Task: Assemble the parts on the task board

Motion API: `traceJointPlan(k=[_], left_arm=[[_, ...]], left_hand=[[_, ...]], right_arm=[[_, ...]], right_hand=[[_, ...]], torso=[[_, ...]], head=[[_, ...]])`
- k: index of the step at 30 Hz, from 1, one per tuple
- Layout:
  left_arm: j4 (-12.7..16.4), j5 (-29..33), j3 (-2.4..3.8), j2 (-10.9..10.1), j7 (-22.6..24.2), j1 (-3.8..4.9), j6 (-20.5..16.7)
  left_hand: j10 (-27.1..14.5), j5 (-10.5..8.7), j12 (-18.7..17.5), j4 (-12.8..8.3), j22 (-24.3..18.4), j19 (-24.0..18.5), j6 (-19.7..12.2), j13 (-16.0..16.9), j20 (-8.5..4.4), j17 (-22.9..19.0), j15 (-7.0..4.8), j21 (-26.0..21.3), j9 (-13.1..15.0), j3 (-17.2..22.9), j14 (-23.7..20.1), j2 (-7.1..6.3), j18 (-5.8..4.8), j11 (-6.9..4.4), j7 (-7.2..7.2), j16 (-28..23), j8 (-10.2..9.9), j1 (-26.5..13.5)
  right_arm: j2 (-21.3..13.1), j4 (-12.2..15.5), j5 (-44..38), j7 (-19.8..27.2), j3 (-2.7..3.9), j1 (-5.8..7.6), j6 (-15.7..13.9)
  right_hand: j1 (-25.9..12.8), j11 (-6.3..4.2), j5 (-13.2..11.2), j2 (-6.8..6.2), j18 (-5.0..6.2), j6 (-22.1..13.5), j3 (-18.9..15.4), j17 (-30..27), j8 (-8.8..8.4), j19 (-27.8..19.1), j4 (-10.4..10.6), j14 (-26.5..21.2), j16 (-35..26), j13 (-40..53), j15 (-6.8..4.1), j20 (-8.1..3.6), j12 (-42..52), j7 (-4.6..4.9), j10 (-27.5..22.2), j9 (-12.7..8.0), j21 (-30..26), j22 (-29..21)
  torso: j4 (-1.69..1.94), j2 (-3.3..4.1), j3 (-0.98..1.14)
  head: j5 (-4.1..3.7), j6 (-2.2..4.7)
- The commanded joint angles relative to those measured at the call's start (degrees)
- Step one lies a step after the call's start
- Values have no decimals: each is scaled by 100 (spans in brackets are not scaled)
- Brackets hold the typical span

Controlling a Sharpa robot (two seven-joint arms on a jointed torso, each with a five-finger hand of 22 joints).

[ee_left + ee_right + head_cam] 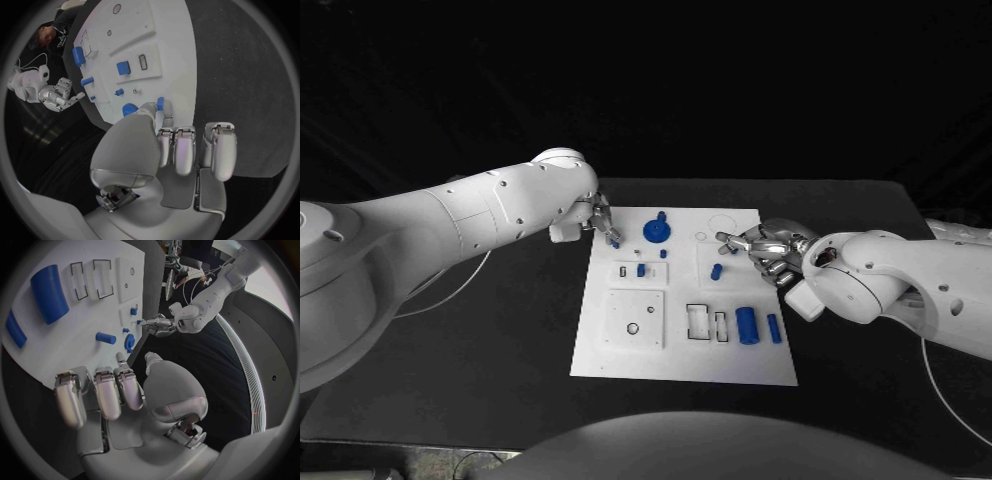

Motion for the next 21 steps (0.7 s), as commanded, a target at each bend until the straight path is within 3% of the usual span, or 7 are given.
traceJointPlan(k=[1, 5, 10, 21], left_arm=[[176, 41, 10, -96, -28, 60, -120], [429, 44, 15, -245, -67, 176, -217], [807, 158, 17, -477, -171, 316, -323], [1677, 486, -2, -1005, -719, 408, -227]], left_hand=[[616, 15, 14, -9, 1510, 603, 21, 1510, 39, 1509, 25, 14, 8, 59, 597, -30, -43, -25, -51, 15, 37, 44], [616, 14, 14, -7, 1510, 603, 31, 1510, 38, 1509, 24, 14, 12, 77, 597, -64, -43, -26, -53, 15, 45, 51], [616, 14, 14, -7, 1510, 603, 42, 1510, 38, 1509, 24, 14, 14, 91, 597, -79, -43, -29, -56, 15, 51, 57], [616, 17, 14, -9, 1510, 603, 68, 1510, 36, 1509, 21, 14, 18, 145, 597, -110, -43, -37, -65, 15, 66, 85]], right_arm=[[5, -7, -18, 4, 0, -3, 64], [0, -13, -18, 3, 0, -3, 58], [3, -24, -18, 5, 0, -3, 49], [-5, -32, -18, 3, 0, -3, 41]], right_hand=[[45, 34, 38, 10, -81, -44, -32, 1509, 33, 600, -8, 597, 23, 1507, 28, 28, 16, 199, 601, 9, 26, 1505], [45, 34, 38, 10, -81, -44, -32, 1509, 33, 600, -8, 597, 23, 1507, 28, 28, 16, 199, 601, 9, 26, 1505], [45, 34, 38, 10, -81, -44, -32, 1509, 33, 600, -8, 597, 23, 1507, 28, 28, 16, 199, 601, 9, 26, 1505], [45, 34, 38, 10, -81, -44, -32, 1509, 33, 600, -8, 597, 23, 1507, 28, 28, 16, 199, 601, 9, 26, 1505]], torso=[[-3, -11, 14], [8, 3, 4], [-6, -3, 5], [5, 1, -2]], head=[[13, 0], [16, 0], [27, 0], [44, 0]])
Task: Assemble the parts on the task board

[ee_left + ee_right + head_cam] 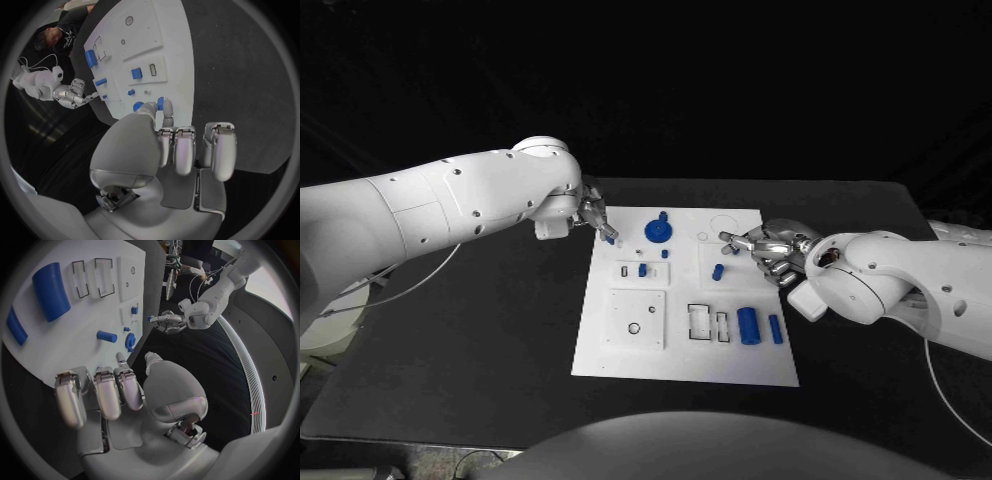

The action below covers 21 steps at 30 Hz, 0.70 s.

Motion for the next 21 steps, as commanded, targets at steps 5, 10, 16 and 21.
traceJointPlan(k=[5, 10, 16, 21], left_arm=[[510, 329, -11, -251, -664, 22, -59], [697, 420, -42, -314, -794, 19, -52], [761, 484, -63, -265, -835, -10, 44], [753, 498, -68, -200, -828, -30, 94]], left_hand=[[616, 38, 14, -7, 1510, 603, 71, 1506, 34, 1509, 17, 14, 8, 88, 597, -95, -43, -42, -66, 15, 44, 79], [616, 44, 14, -10, 1510, 603, 88, 1506, 32, 1509, 13, 14, 9, 128, 597, -126, -43, -44, -68, 15, 51, 105], [616, 54, 14, -10, 1510, 603, 86, 1506, 29, 1509, 10, 14, 8, 167, 597, -142, -43, -44, -66, 15, 49, 127], [616, 58, 14, -9, 1510, 603, 84, 1506, 28, 1509, 8, 14, 7, 193, 597, -145, -43, -42, -63, 15, 48, 139]], right_arm=[[5, 3, -19, 8, 0, -2, 36], [6, 1, -19, 2, 0, -2, 37], [16, 1, -19, 1, 0, -2, 40], [24, 1, -20, 1, 0, -2, 47]], right_hand=[[45, 34, 39, 10, -81, -44, -32, 1510, 33, 600, -8, 597, 23, 1508, 28, 28, 16, 199, 601, 9, 26, 1507], [56, 33, 55, 10, -81, -42, -34, 1510, 39, 600, -10, 597, 23, 1508, 29, 28, 16, 198, 601, 10, 26, 1507], [56, 33, 55, 10, -81, -42, -34, 1510, 39, 600, -10, 597, 23, 1508, 29, 28, 16, 198, 601, 10, 26, 1507], [56, 33, 55, 10, -81, -42, -34, 1510, 39, 600, -10, 597, 23, 1508, 29, 28, 16, 198, 601, 10, 26, 1507]], torso=[[-4, 2, -4], [-1, 7, -6], [-6, 8, -3], [-3, 7, -5]], head=[[24, 0], [29, 0], [49, 0], [52, 0]])
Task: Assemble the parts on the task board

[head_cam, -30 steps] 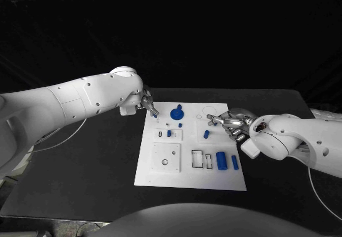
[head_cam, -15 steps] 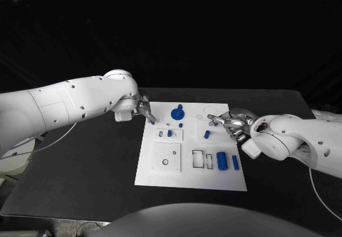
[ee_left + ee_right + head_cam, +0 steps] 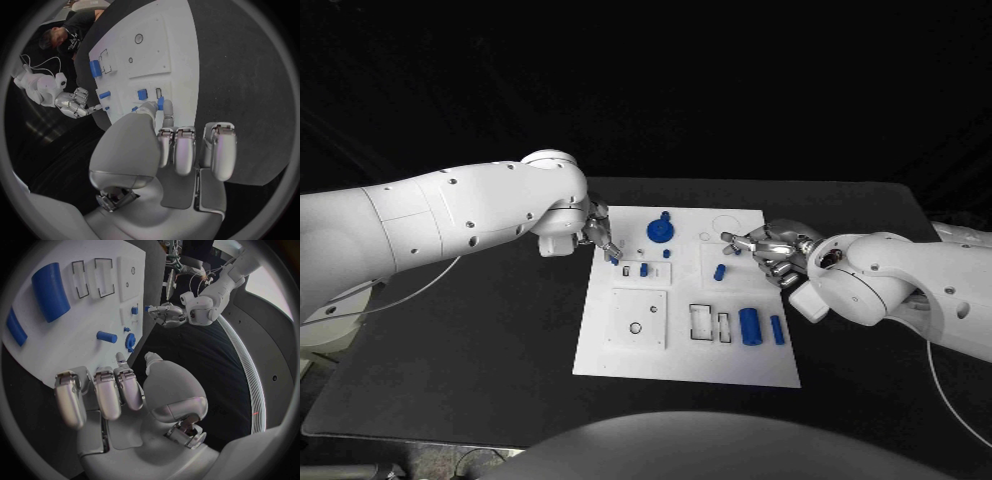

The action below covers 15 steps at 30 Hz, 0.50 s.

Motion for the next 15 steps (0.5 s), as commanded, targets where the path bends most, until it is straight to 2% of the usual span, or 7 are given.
traceJointPlan(k=[1, 15], left_arm=[[4, 107, 1, 45, -205, -5, 114], [-223, 113, -1, 287, -173, -54, 251]], left_hand=[[595, 35, 14, -41, 1510, 603, 73, 1507, 28, 1509, 8, 14, 4, 72, 597, 0, -42, -22, -73, 15, 26, 75], [595, 42, 14, -38, 1510, 603, 70, 1507, 26, 1509, 6, 14, 3, 114, 597, 2, -42, -18, -67, 15, 24, 87]], right_arm=[[6, 3, -21, 5, 0, -3, 50], [10, 7, -22, 3, 0, -3, 59]], right_hand=[[56, 33, 21, 10, -81, -42, -34, 1510, 39, 600, -10, 597, 23, 1508, 29, 28, 16, 198, 601, 6, 26, 1508], [56, 33, 21, 10, -81, -42, -34, 1510, 39, 600, -10, 597, 23, 1508, 29, 28, 16, 198, 601, 6, 26, 1508]], torso=[[3, -1, 4], [1, -4, 9]], head=[[3, 0], [31, 0]])
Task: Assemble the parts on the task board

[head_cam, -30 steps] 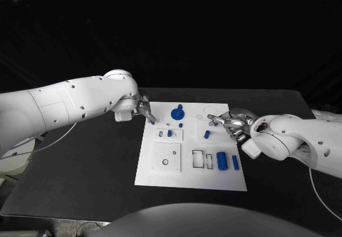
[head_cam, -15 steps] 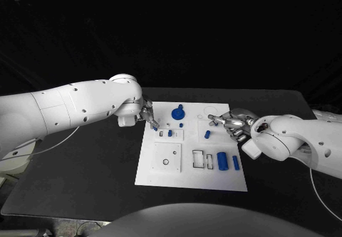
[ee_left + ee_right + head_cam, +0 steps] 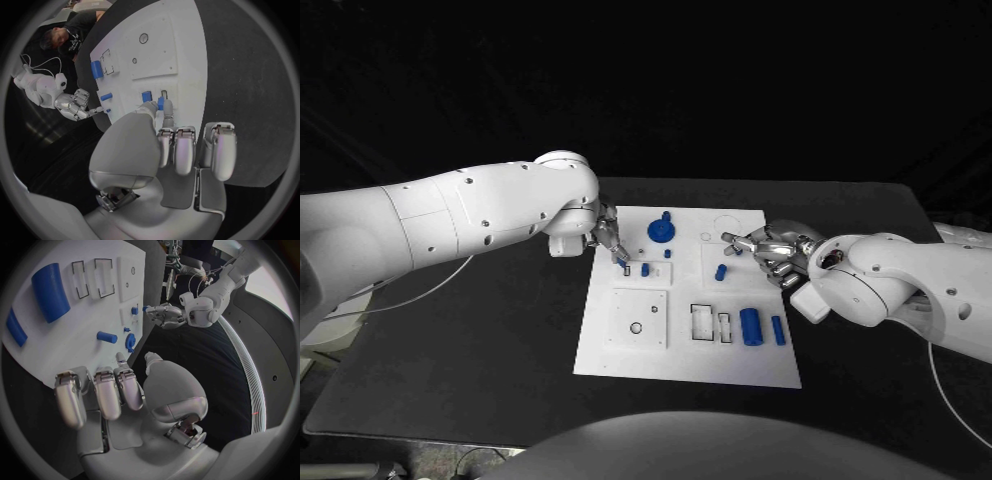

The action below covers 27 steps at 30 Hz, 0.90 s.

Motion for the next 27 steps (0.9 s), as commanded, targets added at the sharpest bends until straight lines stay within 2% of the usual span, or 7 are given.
traceJointPlan(k=[1, 5, 11, 27], left_arm=[[-85, 47, 1, 78, -130, -26, 175], [-169, 47, 1, 148, -111, -65, 184], [-209, 47, 2, 206, -98, -90, 216], [-242, -16, 2, 203, -82, -133, 216]], left_hand=[[596, 20, 14, -32, 1510, 603, 69, 1508, 25, 1510, 6, 14, 10, 90, 597, 29, -42, -18, -68, 15, 37, 68], [596, 21, 14, -32, 1510, 603, 68, 1508, 25, 1510, 5, 14, 10, 101, 597, 29, -42, -17, -67, 15, 37, 72], [596, 23, 14, -32, 1510, 603, 65, 1508, 24, 1510, 5, 14, 10, 118, 597, 31, -42, -15, -64, 15, 36, 76], [596, 23, 14, -33, 1510, 603, 53, 1508, 23, 1510, 5, 14, 11, 174, 597, 34, -42, -6, -54, 15, 33, 90]], right_arm=[[9, 3, -22, 6, 0, -1, 59], [15, 2, -22, 9, 0, -1, 62], [11, 5, -22, 4, 0, -1, 68], [5, 6, -22, 5, 0, -1, 74]], right_hand=[[56, 33, 21, 10, -81, -42, -34, 1506, 39, 600, -10, 597, 23, 1509, 29, 28, 16, 198, 601, 6, 26, 1509], [56, 33, 21, 10, -81, -42, -34, 1506, 39, 600, -10, 597, 23, 1509, 29, 28, 16, 198, 601, 6, 26, 1509], [56, 33, 21, 10, -81, -42, -34, 1506, 39, 600, -10, 597, 23, 1509, 29, 28, 16, 198, 601, 6, 26, 1509], [56, 33, 21, 10, -81, -42, -34, 1506, 39, 600, -10, 597, 23, 1509, 29, 28, 16, 198, 601, 6, 26, 1509]], torso=[[3, -4, 3], [-10, -5, 1], [1, -1, 3], [-5, -5, -4]], head=[[13, 0], [30, 0], [20, 0], [-5, 0]])
